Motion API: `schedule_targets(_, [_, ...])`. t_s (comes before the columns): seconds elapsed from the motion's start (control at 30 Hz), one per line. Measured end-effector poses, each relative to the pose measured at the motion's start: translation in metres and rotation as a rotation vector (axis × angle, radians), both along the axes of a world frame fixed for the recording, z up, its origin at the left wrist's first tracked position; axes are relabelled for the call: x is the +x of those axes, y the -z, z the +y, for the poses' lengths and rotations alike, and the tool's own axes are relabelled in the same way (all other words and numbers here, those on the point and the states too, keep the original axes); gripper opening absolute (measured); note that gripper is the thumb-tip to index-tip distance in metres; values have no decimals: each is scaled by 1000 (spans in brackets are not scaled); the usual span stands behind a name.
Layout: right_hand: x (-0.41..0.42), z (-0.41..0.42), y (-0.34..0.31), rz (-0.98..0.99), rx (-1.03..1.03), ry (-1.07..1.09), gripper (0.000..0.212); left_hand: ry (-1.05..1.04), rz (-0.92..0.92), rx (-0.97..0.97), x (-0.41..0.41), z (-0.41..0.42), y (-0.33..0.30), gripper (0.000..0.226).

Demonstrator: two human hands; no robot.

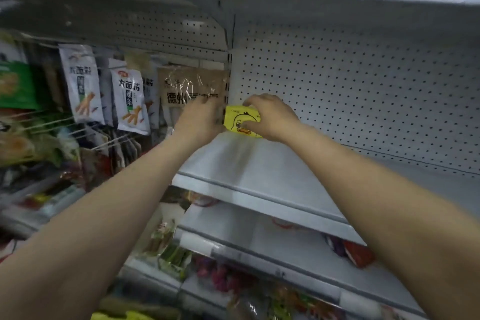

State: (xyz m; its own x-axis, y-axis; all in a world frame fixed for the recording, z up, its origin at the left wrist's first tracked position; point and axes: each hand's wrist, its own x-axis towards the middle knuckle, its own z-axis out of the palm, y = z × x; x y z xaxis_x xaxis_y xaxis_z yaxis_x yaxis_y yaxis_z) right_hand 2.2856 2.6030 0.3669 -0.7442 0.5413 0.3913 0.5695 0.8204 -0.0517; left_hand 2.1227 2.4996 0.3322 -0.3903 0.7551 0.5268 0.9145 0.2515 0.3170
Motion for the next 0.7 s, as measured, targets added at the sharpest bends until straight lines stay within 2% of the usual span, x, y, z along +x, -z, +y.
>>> schedule_targets(0.37, [69, -166, 22, 19, 33, -327, 55, -185, 33, -45, 84, -216, 23, 56])
schedule_targets(0.7, [32, -237, 53, -25, -28, -490, 57, -264, 87, -98, 66, -326, 40, 59])
